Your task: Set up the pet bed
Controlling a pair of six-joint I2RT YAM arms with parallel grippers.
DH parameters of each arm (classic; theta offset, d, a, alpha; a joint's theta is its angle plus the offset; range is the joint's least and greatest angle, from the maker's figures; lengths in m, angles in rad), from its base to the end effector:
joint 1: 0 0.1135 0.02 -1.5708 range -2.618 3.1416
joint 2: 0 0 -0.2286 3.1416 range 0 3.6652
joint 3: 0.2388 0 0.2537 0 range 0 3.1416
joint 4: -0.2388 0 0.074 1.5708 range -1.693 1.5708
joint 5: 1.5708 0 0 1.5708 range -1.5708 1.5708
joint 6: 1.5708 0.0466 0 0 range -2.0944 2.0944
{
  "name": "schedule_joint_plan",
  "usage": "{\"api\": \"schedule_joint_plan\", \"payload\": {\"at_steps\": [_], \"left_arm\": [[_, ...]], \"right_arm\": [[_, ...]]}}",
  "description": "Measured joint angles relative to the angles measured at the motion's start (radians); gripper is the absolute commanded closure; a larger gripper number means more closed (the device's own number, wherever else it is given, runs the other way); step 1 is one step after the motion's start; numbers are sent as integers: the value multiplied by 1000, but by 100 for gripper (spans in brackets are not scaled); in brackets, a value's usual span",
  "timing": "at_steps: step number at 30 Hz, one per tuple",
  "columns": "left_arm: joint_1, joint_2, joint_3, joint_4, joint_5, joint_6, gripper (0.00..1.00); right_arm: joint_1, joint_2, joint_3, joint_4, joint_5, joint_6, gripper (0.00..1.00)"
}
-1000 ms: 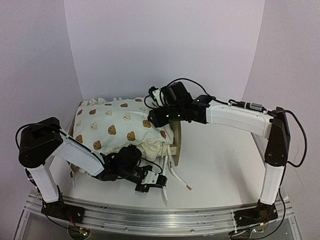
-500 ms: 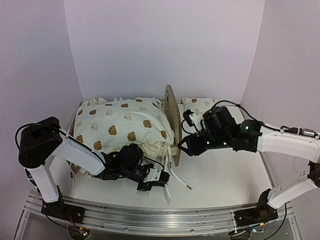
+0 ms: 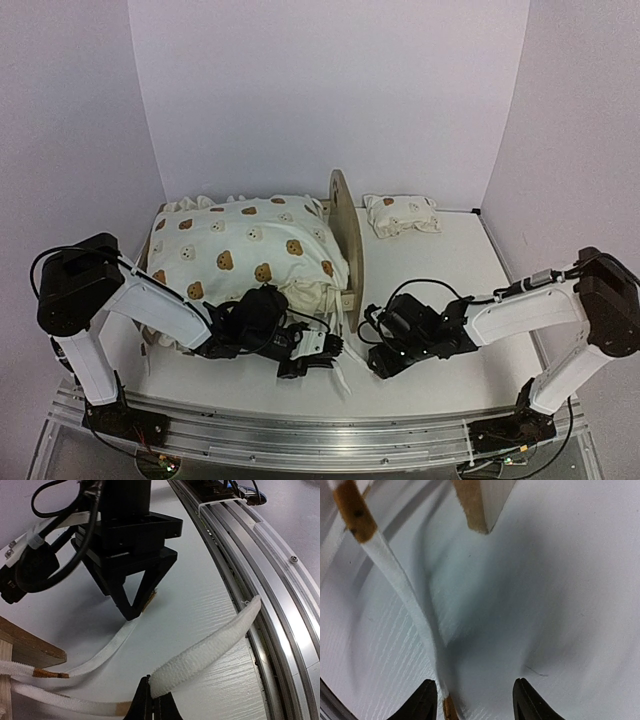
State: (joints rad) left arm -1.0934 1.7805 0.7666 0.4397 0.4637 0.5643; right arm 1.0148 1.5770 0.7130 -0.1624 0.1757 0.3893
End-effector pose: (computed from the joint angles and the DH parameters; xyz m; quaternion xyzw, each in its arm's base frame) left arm 0.1404 -0.3168 0.0967 0.7044 0.4967 -0.3164 0.3962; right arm 0.1596 0.2414 0.0911 -0.2728 0.9202 0.1084 0.2591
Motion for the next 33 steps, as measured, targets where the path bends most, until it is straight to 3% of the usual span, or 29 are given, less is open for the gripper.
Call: {"api": "schedule_joint_plan", "payload": {"at_steps": [2,7,11,23,33], "left_arm": [[4,0,3,-8,-6,-15,100],[17,0,20,-22,-16,-54,100],[30,0,38,-24,-28,-114,100],[44,-11,91,-22,-60,-381,100],[51,-11,110,-21,-40,-475,100]], "right_arm": [[23,15,-13,29,8,27,54],[104,28,-30,91,49,106,84],[153,27,-54,121,100,187,96],[362,31,-11,111,146,235,100],[383,23,97,126,76,142,100]]}}
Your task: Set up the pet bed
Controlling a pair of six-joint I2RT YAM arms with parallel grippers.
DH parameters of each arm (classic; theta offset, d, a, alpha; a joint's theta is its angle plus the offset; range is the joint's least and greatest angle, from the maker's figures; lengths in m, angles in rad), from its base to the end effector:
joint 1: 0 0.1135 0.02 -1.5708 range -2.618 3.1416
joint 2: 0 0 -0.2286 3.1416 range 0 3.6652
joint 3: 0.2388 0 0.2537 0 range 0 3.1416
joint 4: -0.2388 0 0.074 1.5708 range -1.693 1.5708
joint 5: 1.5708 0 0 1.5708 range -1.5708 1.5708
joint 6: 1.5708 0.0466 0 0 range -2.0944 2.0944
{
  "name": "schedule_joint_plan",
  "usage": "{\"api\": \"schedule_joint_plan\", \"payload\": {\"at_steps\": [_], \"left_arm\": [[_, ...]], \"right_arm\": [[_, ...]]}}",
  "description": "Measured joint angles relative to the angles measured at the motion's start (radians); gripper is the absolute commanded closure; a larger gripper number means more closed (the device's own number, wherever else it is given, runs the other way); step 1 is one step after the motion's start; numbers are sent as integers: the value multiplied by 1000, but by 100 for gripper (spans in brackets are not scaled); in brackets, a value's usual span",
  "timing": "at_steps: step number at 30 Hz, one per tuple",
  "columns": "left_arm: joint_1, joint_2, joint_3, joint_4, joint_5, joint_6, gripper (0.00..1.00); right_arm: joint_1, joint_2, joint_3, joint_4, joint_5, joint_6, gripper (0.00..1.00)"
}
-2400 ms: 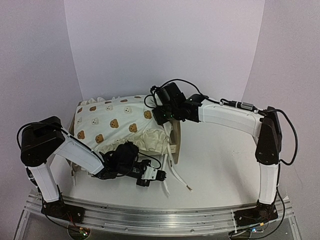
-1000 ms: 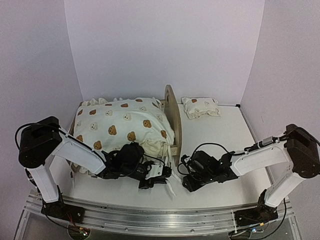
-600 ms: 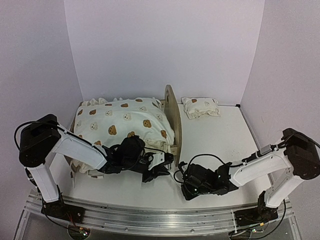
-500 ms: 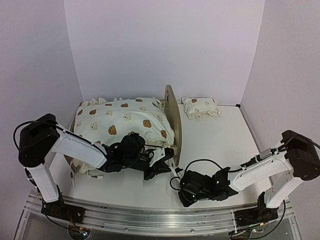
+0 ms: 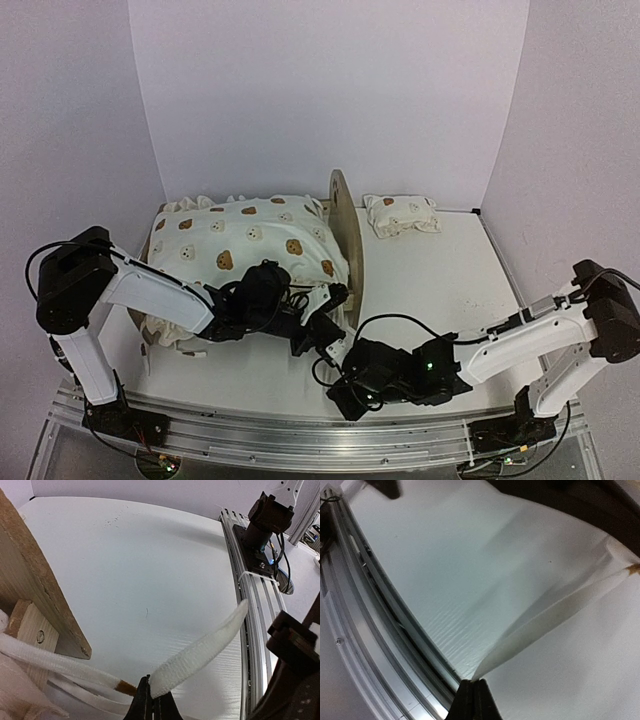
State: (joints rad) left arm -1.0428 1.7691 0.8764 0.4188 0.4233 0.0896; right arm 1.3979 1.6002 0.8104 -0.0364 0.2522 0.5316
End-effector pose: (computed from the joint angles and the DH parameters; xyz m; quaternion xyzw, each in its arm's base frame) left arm 0.1699 -0.3293 0.1301 0.5400 0.6453 -0.3931 0.3707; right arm 0.0671 0.3168 0.1216 -0.3463 0.8580 0.2299 0.3018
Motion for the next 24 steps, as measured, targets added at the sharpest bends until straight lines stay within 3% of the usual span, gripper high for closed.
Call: {"api": "schedule_joint_plan", "payload": {"at_steps": [4,8,11,19,24], "left_arm": [[8,0,18,-16,22,-3,96],[5,1,22,-49,48,48,67],[0,1,22,-87,58,105,52],[29,-13,30,-219,37,267,40],[52,-74,52,-337,81,373,39]], "right_arm": [[1,-4,5,63,-27,-31,100],[-5,-37,-4,97,-40,-34,100],[-36,-70,-22,129,-59,-16,100],[-113,-86,-102,188,-187,26,100],[-178,-86,-144,218,-234,63,100]]}}
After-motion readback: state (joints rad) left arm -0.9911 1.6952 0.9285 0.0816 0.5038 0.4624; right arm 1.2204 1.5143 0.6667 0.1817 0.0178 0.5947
